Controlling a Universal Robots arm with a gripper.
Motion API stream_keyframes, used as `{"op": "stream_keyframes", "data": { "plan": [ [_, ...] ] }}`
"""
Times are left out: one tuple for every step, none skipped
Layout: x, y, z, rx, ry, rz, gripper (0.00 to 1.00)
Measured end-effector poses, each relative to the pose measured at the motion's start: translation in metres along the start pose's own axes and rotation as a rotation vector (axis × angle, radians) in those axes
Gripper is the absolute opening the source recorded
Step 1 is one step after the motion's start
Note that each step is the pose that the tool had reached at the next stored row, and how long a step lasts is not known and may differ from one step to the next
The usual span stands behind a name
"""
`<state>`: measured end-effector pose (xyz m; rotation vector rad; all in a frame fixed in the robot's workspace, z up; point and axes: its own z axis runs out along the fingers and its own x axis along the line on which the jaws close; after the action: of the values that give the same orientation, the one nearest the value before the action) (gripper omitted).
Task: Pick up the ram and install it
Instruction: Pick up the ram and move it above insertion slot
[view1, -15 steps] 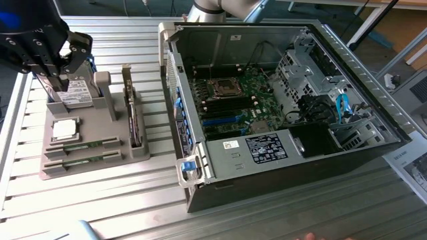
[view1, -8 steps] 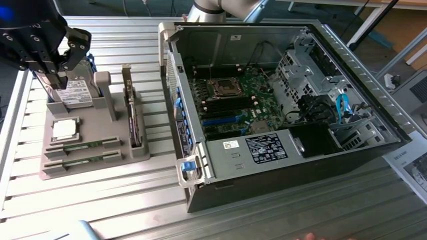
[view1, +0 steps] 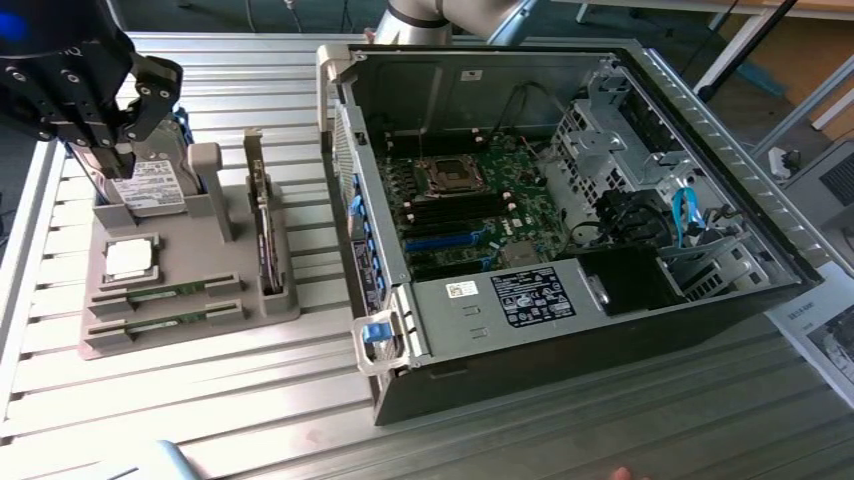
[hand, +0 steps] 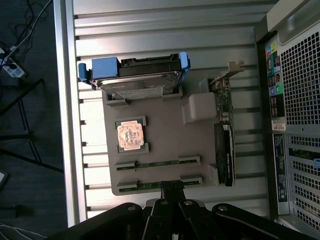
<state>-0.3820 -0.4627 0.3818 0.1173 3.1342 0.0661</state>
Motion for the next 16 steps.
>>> {"op": "stream_keyframes", "data": {
  "plan": [
    [0.0,0.0,0.0,0.0,0.0,0.0,0.1],
    [0.0,0.0,0.0,0.0,-0.0001,0.0,0.1],
    [0.0,0.0,0.0,0.0,0.0,0.0,0.1],
    [0.0,0.0,0.0,0.0,-0.0001,0.0,0.1],
    [0.0,0.0,0.0,0.0,0.0,0.0,0.1],
    [0.0,0.0,0.0,0.0,0.0004,-0.009,0.1],
    [0.0001,0.0,0.0,-0.0001,0.0014,-0.033,0.1],
    [0.0001,0.0001,0.0,-0.0002,0.0021,-0.05,0.1],
    [0.0001,0.0,0.0,-0.0002,0.003,-0.07,0.1],
    [0.0,0.0,0.0,-0.0003,0.0042,-0.099,0.1],
    [0.0001,0.0,0.0,-0.0004,0.0056,-0.132,0.1],
    [0.0,0.0,0.0,-0.0005,0.0071,-0.168,0.1],
    [0.0,0.0,0.0,-0.0005,0.0082,-0.194,0.1],
    [0.0,0.0,0.0,-0.0006,0.009,-0.213,0.1],
    [0.0,0.0,0.0,-0.0006,0.0098,-0.232,0.1],
    [0.0,0.0,0.0,-0.0007,0.0106,-0.249,0.1]
  ]
}}
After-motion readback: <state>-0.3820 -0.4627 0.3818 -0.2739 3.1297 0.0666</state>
